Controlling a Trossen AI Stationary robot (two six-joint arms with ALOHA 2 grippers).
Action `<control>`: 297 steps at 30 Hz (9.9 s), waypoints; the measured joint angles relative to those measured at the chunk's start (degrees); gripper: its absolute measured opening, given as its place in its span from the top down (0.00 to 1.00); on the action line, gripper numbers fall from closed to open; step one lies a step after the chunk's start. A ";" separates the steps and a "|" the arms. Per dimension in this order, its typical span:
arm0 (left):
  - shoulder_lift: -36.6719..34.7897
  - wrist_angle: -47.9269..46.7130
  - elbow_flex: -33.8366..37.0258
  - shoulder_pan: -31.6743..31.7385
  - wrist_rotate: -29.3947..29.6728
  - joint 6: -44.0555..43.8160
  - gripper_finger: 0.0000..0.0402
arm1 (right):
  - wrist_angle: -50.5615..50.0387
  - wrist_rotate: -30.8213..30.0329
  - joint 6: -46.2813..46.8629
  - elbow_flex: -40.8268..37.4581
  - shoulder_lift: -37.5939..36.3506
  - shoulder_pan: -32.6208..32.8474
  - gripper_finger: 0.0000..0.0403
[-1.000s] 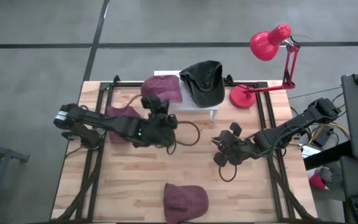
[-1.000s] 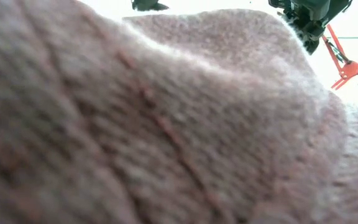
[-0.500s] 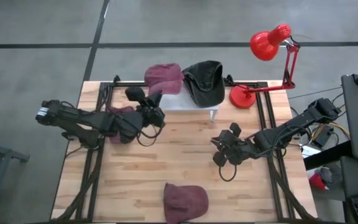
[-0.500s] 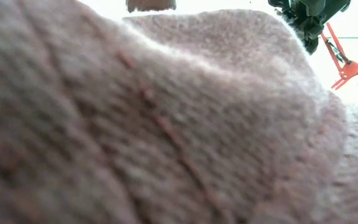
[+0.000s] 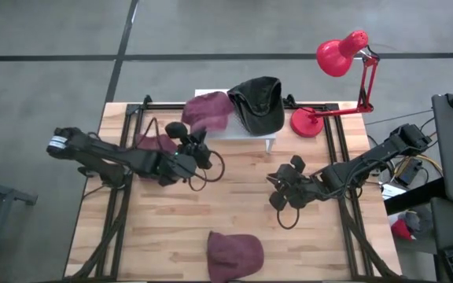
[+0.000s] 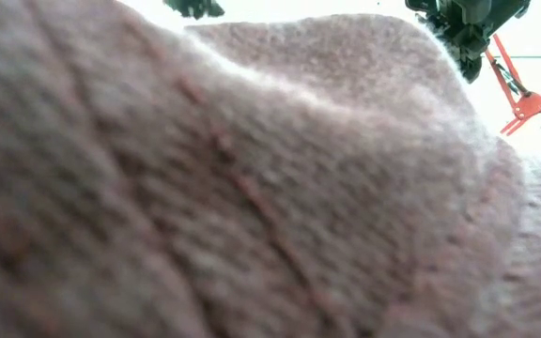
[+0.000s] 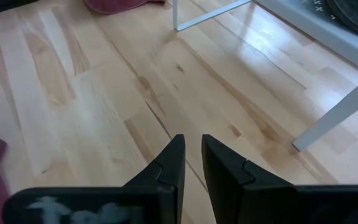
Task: Pick & Place hat
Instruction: Put the top right red cap on the shelf, then stack the top red cap on the red cap on the shelf
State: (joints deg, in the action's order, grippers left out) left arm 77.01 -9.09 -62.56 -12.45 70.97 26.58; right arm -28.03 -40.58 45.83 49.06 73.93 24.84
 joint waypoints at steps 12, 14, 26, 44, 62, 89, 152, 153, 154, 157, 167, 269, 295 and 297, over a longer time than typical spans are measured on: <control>0.53 19.15 12.42 0.78 -2.07 13.65 0.98 | 0.09 -0.35 0.25 0.00 0.00 -0.02 0.87; 1.11 19.83 12.47 1.43 -0.93 14.94 0.98 | 0.08 -0.42 0.25 0.00 0.00 -0.02 0.87; 5.70 21.37 10.50 7.26 -8.96 23.33 0.98 | -0.01 -1.51 0.06 0.00 0.00 -0.02 0.87; 8.46 21.58 10.02 11.35 -10.66 30.26 0.91 | -0.55 -1.56 0.04 -0.02 0.00 0.00 0.87; 8.46 20.99 9.18 11.32 -13.34 10.11 0.64 | -1.17 -1.40 -2.45 -0.23 0.00 0.00 0.87; 8.24 4.18 4.55 9.62 -23.93 -7.89 0.61 | -1.90 0.72 -1.87 -1.97 0.00 0.04 0.87; 5.33 -64.56 11.29 -27.52 -43.59 -80.27 0.54 | 5.05 3.06 -3.88 -3.52 0.00 1.53 0.87; 5.33 -64.57 11.51 -27.58 -43.57 -80.22 0.54 | 5.07 3.06 -3.51 -3.52 0.00 1.53 0.87; 5.33 -64.49 11.82 -27.66 -43.46 -79.95 0.54 | 5.07 3.06 -3.10 -3.52 0.00 1.53 0.87; 5.33 -64.08 13.18 -27.66 -42.88 -77.96 0.54 | 5.07 3.04 -2.84 -3.48 0.00 1.53 0.87; 5.33 -61.02 17.71 -27.41 -41.86 -77.50 0.54 | 6.08 3.02 -2.89 -3.43 0.00 1.53 0.87; 5.90 -49.44 31.82 -10.45 -24.12 -76.99 0.60 | 5.55 -0.02 -2.75 -3.87 -0.02 1.14 0.87; 6.03 -33.46 23.73 1.62 -17.06 -44.40 0.60 | 5.97 0.16 -2.95 -3.62 -0.02 1.13 0.87; 6.03 -35.35 21.45 1.35 -17.67 -43.51 0.60 | 5.97 0.20 -2.88 -3.59 -0.02 1.11 0.87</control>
State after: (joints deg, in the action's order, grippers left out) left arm 83.05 -44.44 -41.11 -11.10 53.30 -16.93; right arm -22.06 -40.38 42.96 45.46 73.91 25.96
